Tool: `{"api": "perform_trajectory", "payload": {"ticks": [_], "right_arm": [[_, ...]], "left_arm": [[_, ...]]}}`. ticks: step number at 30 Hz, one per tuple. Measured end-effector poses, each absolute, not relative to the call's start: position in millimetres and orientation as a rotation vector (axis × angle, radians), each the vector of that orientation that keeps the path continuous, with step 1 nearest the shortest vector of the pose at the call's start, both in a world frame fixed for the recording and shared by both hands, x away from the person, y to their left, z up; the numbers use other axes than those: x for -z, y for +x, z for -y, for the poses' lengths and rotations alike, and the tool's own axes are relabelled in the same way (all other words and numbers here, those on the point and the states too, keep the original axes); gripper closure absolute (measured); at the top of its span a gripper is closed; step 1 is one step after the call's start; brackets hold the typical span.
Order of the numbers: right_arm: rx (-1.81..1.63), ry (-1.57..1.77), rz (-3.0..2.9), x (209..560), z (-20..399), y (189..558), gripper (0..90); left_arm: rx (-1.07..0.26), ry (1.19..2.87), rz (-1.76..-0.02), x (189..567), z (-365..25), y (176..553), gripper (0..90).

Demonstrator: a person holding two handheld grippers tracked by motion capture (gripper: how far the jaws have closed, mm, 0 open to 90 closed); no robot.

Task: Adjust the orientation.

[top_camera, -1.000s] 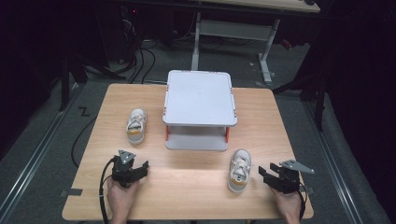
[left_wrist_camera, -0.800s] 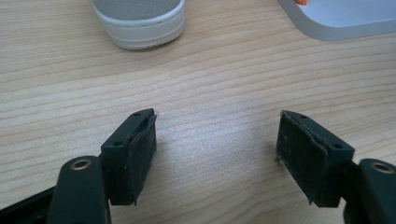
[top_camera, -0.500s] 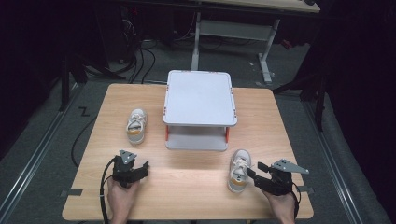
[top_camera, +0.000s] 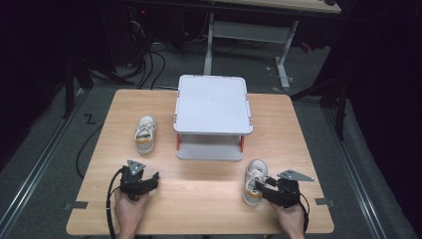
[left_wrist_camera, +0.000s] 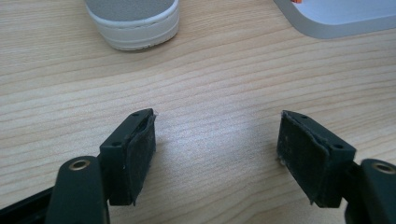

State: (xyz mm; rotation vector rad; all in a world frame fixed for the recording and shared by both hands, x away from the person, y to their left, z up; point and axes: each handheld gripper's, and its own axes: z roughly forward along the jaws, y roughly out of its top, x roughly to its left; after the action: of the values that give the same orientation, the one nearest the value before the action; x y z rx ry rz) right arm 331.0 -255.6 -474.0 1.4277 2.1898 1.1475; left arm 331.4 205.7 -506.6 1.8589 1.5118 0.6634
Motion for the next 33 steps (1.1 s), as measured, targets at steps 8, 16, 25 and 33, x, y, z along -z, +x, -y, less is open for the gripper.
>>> {"api": "perform_trajectory", "payload": {"ticks": [8, 16, 25, 33], "right_arm": [[-1.13, 1.461, -2.15, 473.0, 255.2, 327.0, 55.9], [-1.103, 1.453, -2.127, 472.2, 250.8, 324.3, 57.1], [-1.11, 1.413, -2.075, 465.4, 254.5, 320.0, 70.5], [-1.11, 1.4, -2.012, 460.8, 258.8, 317.2, 78.1]], "left_arm": [[-0.664, 1.859, -1.512, 506.7, -205.4, 331.5, 28.5], [-0.665, 1.859, -1.513, 506.7, -205.3, 331.6, 28.5], [-0.665, 1.86, -1.512, 506.7, -205.1, 331.8, 28.4], [-0.669, 1.868, -1.508, 506.6, -204.8, 331.9, 28.4]]}}
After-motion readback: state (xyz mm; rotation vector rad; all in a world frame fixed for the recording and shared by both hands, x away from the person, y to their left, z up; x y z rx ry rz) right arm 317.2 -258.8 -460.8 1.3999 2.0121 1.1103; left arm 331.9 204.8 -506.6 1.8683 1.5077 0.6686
